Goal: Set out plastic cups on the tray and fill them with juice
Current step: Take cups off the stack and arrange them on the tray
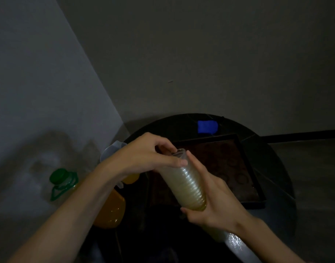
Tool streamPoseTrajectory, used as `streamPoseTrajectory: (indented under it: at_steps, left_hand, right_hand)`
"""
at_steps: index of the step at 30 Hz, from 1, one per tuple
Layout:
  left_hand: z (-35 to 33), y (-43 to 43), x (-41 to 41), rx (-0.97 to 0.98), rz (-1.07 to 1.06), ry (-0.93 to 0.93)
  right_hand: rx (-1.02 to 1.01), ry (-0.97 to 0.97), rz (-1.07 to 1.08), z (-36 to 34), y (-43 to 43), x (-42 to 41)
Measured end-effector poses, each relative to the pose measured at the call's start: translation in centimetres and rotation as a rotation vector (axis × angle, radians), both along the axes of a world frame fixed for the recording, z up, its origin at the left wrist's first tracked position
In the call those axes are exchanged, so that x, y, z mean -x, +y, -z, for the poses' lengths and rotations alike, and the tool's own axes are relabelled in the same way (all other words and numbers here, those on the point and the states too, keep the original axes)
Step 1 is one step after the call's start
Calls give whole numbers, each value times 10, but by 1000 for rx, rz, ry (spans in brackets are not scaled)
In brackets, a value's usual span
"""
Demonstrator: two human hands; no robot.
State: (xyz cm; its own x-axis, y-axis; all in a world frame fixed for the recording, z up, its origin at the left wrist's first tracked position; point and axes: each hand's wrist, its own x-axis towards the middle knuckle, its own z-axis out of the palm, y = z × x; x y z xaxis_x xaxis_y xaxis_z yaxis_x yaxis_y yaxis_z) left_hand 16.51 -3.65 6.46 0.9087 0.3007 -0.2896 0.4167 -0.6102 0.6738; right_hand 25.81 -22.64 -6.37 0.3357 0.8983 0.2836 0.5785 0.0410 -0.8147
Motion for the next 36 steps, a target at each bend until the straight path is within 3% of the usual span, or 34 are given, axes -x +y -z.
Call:
streamPoseTrajectory:
  at_steps: [11, 19, 26, 32, 36]
  left_hand:
    - [3, 30, -54, -12, 13, -60]
    - [7, 38, -77, -80, 29, 18]
    - [7, 47, -84, 49, -41, 15]
    - [-20, 58, -85, 24, -79, -120]
    - [-48, 74, -69, 44, -136, -368]
  right_hand:
    - [-70, -12, 28, 20, 32, -50]
    - [-32, -68, -25, 28, 41, -76]
    - [-65, -70, 28, 44, 44, -82]
    - [-101, -43, 92, 53, 43, -90]
    - [-118, -8, 135, 56, 40, -96]
